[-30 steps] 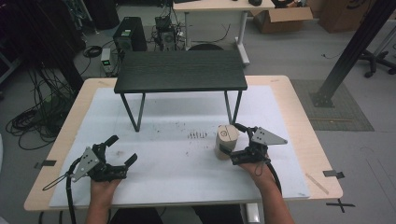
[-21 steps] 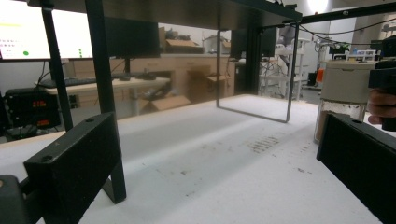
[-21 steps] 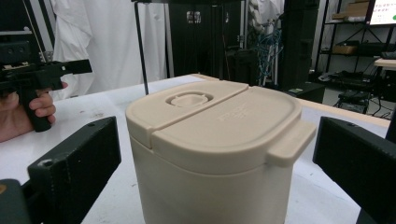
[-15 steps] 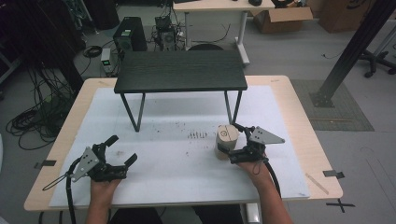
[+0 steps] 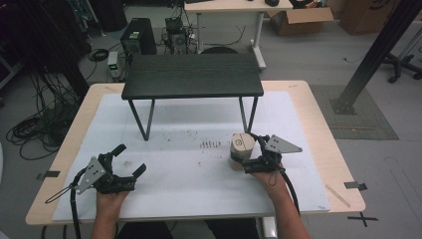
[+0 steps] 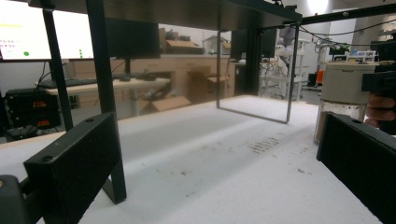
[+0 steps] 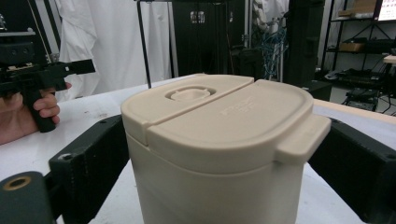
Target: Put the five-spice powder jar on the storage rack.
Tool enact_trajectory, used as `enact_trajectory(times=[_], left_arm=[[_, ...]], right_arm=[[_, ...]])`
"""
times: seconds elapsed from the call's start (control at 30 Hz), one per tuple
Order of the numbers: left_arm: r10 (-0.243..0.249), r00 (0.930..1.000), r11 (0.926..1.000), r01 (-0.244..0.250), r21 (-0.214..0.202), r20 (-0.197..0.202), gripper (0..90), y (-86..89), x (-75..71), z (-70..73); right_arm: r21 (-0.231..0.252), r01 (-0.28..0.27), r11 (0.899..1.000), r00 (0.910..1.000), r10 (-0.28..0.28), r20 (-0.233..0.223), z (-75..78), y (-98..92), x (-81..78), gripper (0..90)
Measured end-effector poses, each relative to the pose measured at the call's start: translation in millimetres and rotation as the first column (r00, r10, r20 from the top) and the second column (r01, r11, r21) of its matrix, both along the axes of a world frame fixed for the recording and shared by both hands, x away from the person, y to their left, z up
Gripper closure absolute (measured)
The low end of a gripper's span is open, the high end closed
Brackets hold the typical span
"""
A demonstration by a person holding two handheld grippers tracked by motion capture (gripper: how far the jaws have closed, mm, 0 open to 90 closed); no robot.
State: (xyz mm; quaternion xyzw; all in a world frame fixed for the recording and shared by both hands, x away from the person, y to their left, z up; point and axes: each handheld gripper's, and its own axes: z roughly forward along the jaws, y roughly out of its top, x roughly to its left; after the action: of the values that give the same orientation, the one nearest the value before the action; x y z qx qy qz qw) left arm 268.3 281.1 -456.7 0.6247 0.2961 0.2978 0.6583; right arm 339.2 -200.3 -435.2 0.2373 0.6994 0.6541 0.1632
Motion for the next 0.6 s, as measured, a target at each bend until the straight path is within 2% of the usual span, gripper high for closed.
enact_trajectory(times=[0.6], left_arm=[[0.0, 1.0, 1.0, 0.0, -0.003, -0.001, 0.2, 0.0, 0.1, 0.0]], right_arm=[[0.001, -0.017, 1.0, 0.9998, 0.017, 0.003, 0.4, -1.6, 1.1, 17.6]])
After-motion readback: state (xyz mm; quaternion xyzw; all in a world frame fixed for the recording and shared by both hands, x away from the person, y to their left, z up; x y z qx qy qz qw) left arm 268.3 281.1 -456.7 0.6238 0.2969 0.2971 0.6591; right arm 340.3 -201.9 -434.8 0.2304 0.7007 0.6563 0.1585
